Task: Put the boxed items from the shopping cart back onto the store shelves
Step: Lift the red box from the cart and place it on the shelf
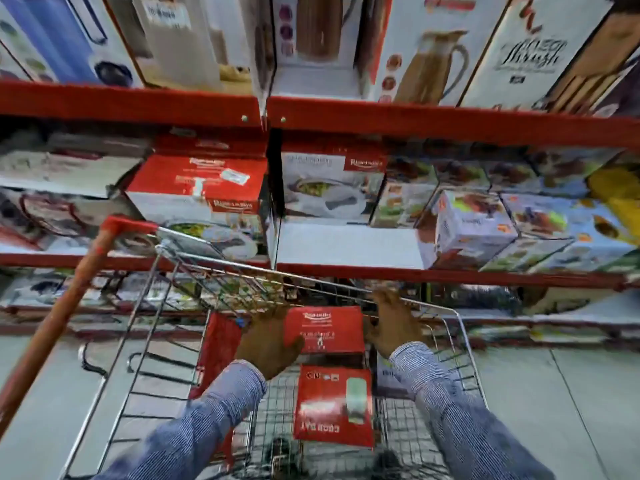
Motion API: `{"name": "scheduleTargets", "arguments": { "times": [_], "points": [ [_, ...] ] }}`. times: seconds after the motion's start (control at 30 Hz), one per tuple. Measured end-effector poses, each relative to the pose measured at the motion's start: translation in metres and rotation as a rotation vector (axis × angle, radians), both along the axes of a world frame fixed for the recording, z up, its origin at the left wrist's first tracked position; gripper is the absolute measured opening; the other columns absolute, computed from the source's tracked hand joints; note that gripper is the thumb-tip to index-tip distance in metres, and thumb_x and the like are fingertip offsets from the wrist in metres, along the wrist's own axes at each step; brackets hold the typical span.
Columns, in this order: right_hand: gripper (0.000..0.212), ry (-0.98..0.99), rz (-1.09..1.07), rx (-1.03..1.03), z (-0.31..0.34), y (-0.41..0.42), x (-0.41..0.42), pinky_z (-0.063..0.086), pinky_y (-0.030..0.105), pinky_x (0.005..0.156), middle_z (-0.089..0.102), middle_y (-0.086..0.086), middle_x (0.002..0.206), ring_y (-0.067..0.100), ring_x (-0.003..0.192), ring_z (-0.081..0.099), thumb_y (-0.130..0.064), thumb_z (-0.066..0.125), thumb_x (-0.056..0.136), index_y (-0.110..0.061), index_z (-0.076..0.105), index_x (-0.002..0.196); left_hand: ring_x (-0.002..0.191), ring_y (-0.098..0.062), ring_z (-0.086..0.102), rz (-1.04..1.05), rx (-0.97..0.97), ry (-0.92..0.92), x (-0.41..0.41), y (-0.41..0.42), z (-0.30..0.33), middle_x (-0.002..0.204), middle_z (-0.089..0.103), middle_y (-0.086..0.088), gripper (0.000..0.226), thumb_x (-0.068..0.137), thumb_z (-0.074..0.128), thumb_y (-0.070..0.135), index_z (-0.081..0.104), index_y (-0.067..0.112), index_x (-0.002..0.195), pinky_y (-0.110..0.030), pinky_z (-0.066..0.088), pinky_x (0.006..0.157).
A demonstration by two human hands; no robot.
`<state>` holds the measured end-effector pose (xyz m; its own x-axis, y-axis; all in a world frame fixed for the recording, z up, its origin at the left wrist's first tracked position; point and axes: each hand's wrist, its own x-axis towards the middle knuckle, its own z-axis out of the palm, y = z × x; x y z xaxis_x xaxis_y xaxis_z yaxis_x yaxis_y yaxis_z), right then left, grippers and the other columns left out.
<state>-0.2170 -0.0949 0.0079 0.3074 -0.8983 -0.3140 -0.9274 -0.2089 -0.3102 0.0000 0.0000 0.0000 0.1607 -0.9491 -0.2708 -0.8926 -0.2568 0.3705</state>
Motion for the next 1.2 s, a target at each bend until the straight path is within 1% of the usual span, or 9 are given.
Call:
{"name": "scheduleTargets", "arguments": {
  "times": [0.17,0.27,0.37,0.5,0.67,0.8,0.97,1.07,1.2],
  "points": [
    [0.04,-0.091,-0.183,0.372,-0.073,-0.005,0.002,0.053,0.038,0.088,0.072,0.008,0.114,0.032,0.104,0.067,-0.038,0.055,0.075,-0.024,0.066,0.111,0.113,-0.032,0.062,0.178,0.265,0.297,0.011,-0.009,-0.049,0.122,0.067,-0.013,0.068,0.068,0.046,0.056,0.063,0.014,0.119,-0.037,0.048,0.097],
    [0.034,-0.102,-0.292,0.46,-0.063,0.002,0.016,0.046,0.028,0.08,0.07,0.008,0.115,0.029,0.104,0.065,-0.032,0.053,0.086,-0.018,0.067,0.113,0.115,-0.028,0.06,0.445,0.357,0.495,0.026,-0.013,-0.121,0.124,0.064,-0.009,0.085,0.057,0.074,0.064,0.056,0.011,0.121,-0.035,0.046,0.101],
    [0.031,-0.21,-0.449,0.531,-0.084,0.004,0.01,0.05,0.034,0.092,0.073,0.006,0.108,0.026,0.099,0.066,-0.034,0.054,0.077,-0.023,0.072,0.1,0.117,-0.031,0.058,0.604,0.38,0.702,0.017,-0.014,-0.085,0.128,0.062,-0.015,0.06,0.074,0.08,0.025,0.055,0.003,0.124,-0.037,0.043,0.103],
    [0.021,-0.354,-0.609,0.541,-0.076,0.012,0.008,0.044,0.026,0.07,0.074,0.002,0.094,0.017,0.084,0.065,-0.03,0.055,0.078,-0.021,0.072,0.086,0.108,-0.025,0.058,0.643,0.358,0.797,0.01,-0.012,-0.072,0.103,0.064,-0.005,0.029,0.084,0.061,-0.004,0.058,0.006,0.111,-0.02,0.045,0.087],
    [0.03,-0.484,-0.635,0.441,-0.054,0.019,-0.004,0.051,0.038,0.088,0.075,-0.013,0.086,0.015,0.087,0.068,-0.048,0.051,0.072,-0.034,0.073,0.087,0.102,-0.027,0.063,0.612,0.258,0.718,0.017,0.003,-0.044,0.116,0.07,-0.008,0.05,0.065,0.072,0.036,0.066,0.016,0.111,-0.037,0.046,0.101],
    [0.026,-0.597,-0.576,0.231,0.003,0.021,-0.007,0.049,0.02,0.065,0.076,-0.007,0.086,0.011,0.078,0.067,-0.039,0.054,0.087,-0.026,0.076,0.089,0.093,-0.02,0.068,0.582,0.07,0.561,0.024,0.018,0.001,0.107,0.074,0.001,0.069,0.055,0.06,0.062,0.069,0.02,0.109,-0.038,0.053,0.094],
    [0.028,-0.697,-0.491,0.053,0.074,0.007,-0.013,0.04,0.016,0.06,0.069,-0.001,0.091,0.016,0.078,0.06,-0.031,0.06,0.089,-0.015,0.073,0.108,0.063,-0.002,0.058,0.584,-0.243,0.292,0.021,0.018,0.078,0.087,0.071,0.007,0.035,0.083,0.063,0.051,0.072,0.021,0.098,-0.017,0.04,0.06],
    [0.027,-0.736,-0.424,-0.038,0.112,-0.004,-0.015,0.035,-0.003,0.048,0.068,-0.004,0.084,-0.004,0.062,0.055,-0.029,0.064,0.087,-0.011,0.074,0.105,0.065,-0.011,0.064,0.554,-0.405,0.221,0.024,0.01,0.112,0.084,0.076,0.001,0.046,0.081,0.057,0.06,0.075,0.02,0.096,-0.02,0.036,0.058],
    [0.024,-0.808,-0.405,-0.112,0.148,-0.017,-0.018,0.043,0.0,0.053,0.073,-0.003,0.08,-0.011,0.054,0.061,-0.028,0.071,0.082,-0.012,0.076,0.099,0.055,-0.001,0.053,0.522,-0.54,0.208,0.025,-0.007,0.147,0.074,0.074,0.002,0.056,0.078,0.046,0.064,0.075,0.021,0.1,-0.017,0.035,0.054]
  ]
}}
